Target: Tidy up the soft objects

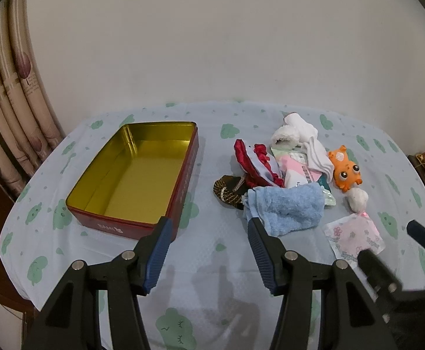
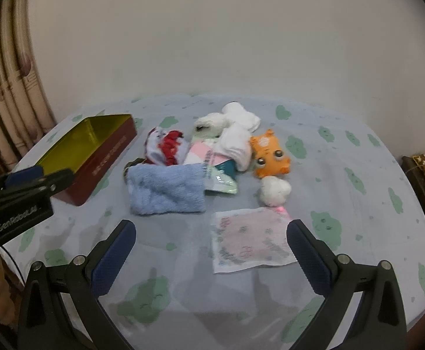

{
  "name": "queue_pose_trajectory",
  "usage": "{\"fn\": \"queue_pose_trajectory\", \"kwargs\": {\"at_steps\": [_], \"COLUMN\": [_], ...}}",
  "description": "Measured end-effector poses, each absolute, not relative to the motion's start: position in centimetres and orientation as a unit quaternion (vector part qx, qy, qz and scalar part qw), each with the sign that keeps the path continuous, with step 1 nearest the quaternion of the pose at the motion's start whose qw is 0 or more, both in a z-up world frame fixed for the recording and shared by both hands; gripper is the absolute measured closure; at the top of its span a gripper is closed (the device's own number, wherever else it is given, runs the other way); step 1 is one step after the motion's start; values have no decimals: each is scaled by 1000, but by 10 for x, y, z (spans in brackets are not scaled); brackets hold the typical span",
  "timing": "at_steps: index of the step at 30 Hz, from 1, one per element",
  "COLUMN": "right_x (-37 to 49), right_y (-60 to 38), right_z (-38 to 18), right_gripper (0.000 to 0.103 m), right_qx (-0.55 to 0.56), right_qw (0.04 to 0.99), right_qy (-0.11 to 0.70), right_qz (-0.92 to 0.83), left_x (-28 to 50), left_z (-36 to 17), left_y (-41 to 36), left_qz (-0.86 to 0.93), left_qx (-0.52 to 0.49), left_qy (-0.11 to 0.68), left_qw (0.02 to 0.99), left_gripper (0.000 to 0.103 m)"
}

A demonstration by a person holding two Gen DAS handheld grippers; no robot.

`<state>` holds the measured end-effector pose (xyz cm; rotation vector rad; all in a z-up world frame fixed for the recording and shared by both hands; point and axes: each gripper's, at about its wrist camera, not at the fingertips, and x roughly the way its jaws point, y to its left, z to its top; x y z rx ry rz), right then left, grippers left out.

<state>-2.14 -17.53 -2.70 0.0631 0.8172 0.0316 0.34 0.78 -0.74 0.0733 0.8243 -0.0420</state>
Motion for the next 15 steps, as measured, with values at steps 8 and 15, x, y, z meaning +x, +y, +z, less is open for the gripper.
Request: {"fn": "queue_pose_trajectory", "kwargs": {"at_steps": [8,15], "right_x": [-17,-11], "right_y": [-198,-211], "right_z": [-32,-61], "right_gripper": [1,1], "right_qx": [2,14], "right_qw": [910,890], "right_qy": [414,453], "right_qz": [26,40], "left_x": [6,9], "left_z": [-11,-19], "left_y": [10,8], "left_qz": [-22,-33], "left_qx": [34,36], "left_qy": [407,415], "left_qw": [913,909], "left_gripper": [48,48]}}
